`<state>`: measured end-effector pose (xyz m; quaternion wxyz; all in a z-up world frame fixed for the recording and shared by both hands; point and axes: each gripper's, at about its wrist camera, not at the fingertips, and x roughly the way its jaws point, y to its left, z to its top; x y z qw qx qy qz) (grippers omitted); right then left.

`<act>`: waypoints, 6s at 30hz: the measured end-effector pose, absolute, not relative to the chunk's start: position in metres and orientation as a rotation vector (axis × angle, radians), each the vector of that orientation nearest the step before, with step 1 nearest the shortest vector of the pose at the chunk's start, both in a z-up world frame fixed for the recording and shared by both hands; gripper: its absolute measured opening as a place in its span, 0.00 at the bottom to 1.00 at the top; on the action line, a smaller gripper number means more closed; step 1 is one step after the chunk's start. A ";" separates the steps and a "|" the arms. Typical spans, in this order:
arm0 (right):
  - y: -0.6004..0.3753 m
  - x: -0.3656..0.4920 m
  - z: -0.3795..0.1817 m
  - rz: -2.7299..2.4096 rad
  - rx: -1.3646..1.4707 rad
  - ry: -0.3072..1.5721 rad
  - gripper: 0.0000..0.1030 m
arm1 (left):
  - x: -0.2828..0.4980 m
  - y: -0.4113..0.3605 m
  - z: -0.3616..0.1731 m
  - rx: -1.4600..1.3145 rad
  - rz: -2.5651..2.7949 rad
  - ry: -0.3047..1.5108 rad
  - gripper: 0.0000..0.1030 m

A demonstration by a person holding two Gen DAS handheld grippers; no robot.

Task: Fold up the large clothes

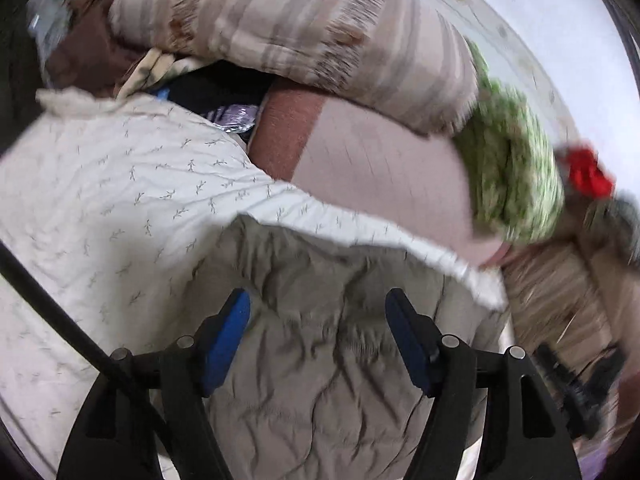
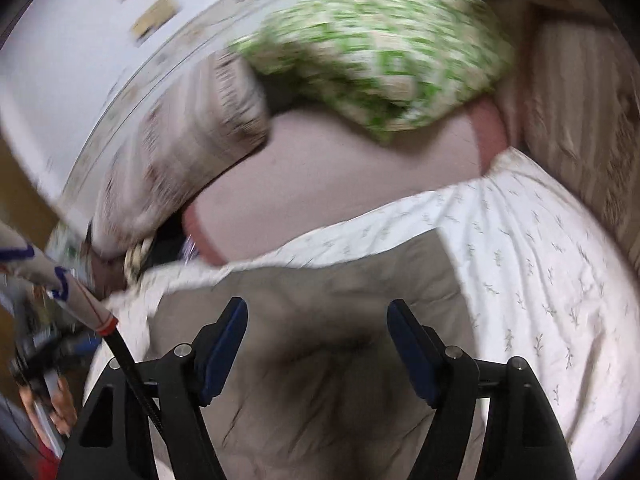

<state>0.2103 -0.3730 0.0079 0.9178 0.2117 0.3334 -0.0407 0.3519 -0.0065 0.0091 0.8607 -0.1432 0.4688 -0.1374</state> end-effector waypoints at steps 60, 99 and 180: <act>-0.392 0.183 -0.141 -0.284 0.310 0.826 0.75 | 0.357 0.054 -0.148 -0.276 -0.009 1.085 0.84; -0.291 -0.084 -0.086 -0.195 0.348 0.743 0.77 | -0.018 0.076 0.074 -0.029 0.294 0.518 0.84; -0.429 0.242 -0.198 0.072 0.782 0.998 0.77 | 0.378 0.072 -0.165 -0.484 -0.379 1.255 0.72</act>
